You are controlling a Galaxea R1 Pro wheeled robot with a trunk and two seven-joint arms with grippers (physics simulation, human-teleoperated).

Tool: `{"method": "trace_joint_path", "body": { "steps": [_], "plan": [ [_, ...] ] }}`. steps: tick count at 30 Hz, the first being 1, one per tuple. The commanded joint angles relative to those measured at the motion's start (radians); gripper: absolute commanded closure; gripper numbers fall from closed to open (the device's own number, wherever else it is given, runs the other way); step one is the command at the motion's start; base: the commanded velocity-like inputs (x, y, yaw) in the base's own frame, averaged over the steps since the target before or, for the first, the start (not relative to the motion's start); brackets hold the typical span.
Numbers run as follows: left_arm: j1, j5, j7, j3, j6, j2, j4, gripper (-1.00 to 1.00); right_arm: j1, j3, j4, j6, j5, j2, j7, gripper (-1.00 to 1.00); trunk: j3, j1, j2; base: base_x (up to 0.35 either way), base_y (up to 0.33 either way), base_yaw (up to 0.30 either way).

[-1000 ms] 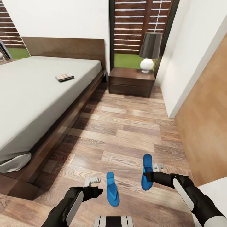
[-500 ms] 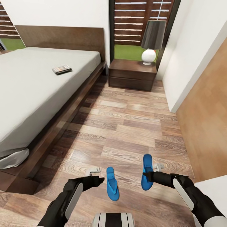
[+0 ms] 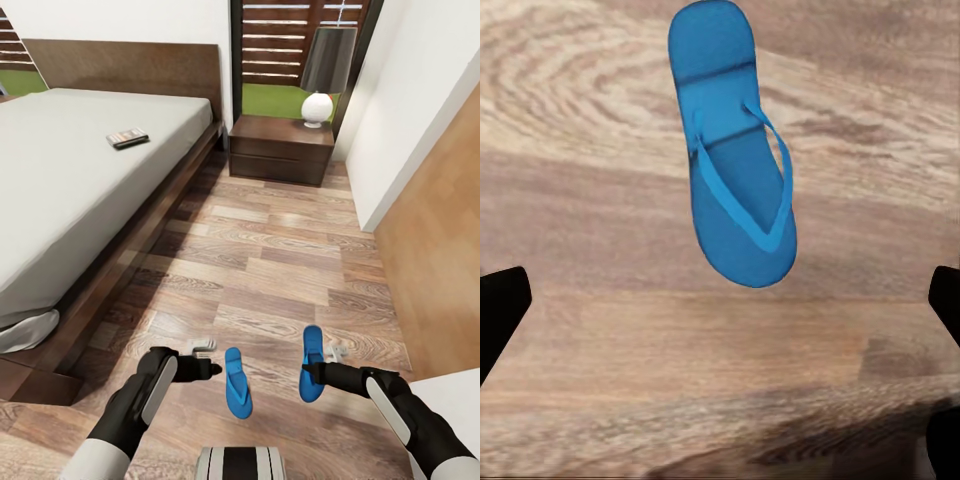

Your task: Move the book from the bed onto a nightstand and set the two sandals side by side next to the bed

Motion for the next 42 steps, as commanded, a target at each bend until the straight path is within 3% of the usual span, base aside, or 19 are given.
{"method": "trace_joint_path", "body": {
  "steps": [1, 17, 19, 20, 22, 23, 27, 29, 33, 42],
  "plan": [
    [-0.001, -0.001, -0.002, 0.000, 0.004, 0.000, 0.002, -1.00, -0.001, 0.001, -0.001, 0.006, -0.008, -0.001, 0.001, 1.00, -0.005, 0.000, -0.001, 0.000, 0.000, 0.000],
    [-0.001, -0.002, -0.002, 0.001, -0.011, 0.001, 0.008, -1.00, 0.000, -0.012, -0.008, 0.007, -0.010, -0.003, 0.004, 1.00, -0.067, 0.007, -0.004, 0.000, 0.000, 0.000],
    [-0.001, -0.001, -0.003, 0.000, -0.014, 0.001, 0.008, -1.00, 0.001, -0.063, -0.009, 0.012, -0.014, -0.007, 0.008, 1.00, -0.074, 0.008, -0.005, 0.000, 0.000, 0.000],
    [0.000, 0.000, -0.003, -0.001, -0.015, 0.001, 0.008, -1.00, 0.001, -0.133, -0.008, 0.038, -0.017, -0.022, 0.010, 1.00, -0.078, 0.009, -0.005, 0.000, 0.000, 0.000],
    [0.000, 0.000, -0.003, -0.001, -0.016, 0.001, 0.008, -1.00, 0.001, -0.179, -0.007, 0.077, -0.020, -0.034, 0.011, 1.00, -0.086, 0.010, -0.005, 0.000, 0.000, 0.000],
    [-0.001, 0.000, -0.003, -0.002, -0.016, 0.001, 0.008, -1.00, 0.001, -0.224, -0.010, 0.159, -0.021, -0.043, 0.012, 1.00, -0.090, 0.010, -0.006, 0.000, 0.000, 0.000],
    [-0.001, 0.000, -0.003, -0.003, -0.016, 0.000, 0.008, -1.00, -0.002, -0.269, -0.025, 0.295, -0.028, -0.048, 0.013, 1.00, -0.105, 0.012, -0.007, 0.000, 0.000, 0.000],
    [-0.001, 0.000, -0.003, -0.003, -0.016, -0.001, 0.007, -1.00, -0.004, -0.276, -0.049, 0.328, -0.054, -0.048, 0.013, 1.00, -0.113, 0.013, -0.007, 0.000, 0.000, 0.000],
    [0.000, 0.000, -0.003, -0.003, -0.016, -0.001, 0.008, -1.00, -0.006, -0.283, -0.093, 0.373, -0.189, -0.048, 0.011, 1.00, -0.128, 0.015, -0.008, 0.000, 0.000, 0.000],
    [0.000, 0.000, -0.003, -0.003, -0.016, -0.001, 0.008, -1.00, -0.006, -0.282, -0.103, 0.381, -0.234, -0.045, 0.010, 1.00, -0.163, 0.019, -0.010, 0.000, 0.000, 0.000]
  ]
}}
